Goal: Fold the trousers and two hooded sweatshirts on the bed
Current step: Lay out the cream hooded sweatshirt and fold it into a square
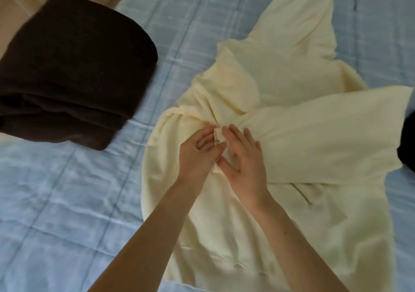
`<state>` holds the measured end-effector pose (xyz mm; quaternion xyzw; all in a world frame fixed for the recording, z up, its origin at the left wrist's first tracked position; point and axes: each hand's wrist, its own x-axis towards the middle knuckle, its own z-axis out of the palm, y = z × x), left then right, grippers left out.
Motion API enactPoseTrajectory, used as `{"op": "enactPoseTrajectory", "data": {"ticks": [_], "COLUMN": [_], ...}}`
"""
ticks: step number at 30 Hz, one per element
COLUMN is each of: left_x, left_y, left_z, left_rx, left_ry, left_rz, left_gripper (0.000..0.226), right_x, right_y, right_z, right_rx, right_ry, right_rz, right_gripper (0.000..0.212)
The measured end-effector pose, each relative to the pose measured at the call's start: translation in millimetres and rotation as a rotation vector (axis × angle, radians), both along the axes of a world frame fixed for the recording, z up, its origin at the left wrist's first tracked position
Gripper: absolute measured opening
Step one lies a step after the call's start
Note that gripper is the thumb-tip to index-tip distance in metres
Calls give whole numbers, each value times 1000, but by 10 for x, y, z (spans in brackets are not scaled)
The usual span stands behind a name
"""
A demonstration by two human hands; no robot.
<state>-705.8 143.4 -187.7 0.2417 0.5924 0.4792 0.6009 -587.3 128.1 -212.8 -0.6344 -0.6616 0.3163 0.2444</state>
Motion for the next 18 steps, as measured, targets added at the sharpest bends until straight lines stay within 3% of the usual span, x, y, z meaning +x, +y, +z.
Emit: {"op": "enactPoseTrajectory", "data": {"ticks": [6, 9, 12, 16, 18], "left_x": [-120, -308, -447, -335, -409], "left_y": [7, 63, 93, 39, 51], "left_z": [8, 79, -20, 2, 95], "left_rx": [67, 84, 34, 74, 117], "left_ry": [64, 128, 158, 292, 369], "left_rz": [-76, -85, -111, -251, -193], "left_gripper": [40, 40, 39, 29, 33], "right_x": [46, 270, 419, 414, 423], "right_y": [-71, -34, -48, -39, -46], "right_z": [202, 304, 114, 51, 225], "right_rx": [75, 154, -50, -134, -67], "right_ry": [-64, -437, -639, -647, -602], "right_rz": [58, 62, 63, 128, 117], "right_gripper": [67, 67, 71, 68, 66]}}
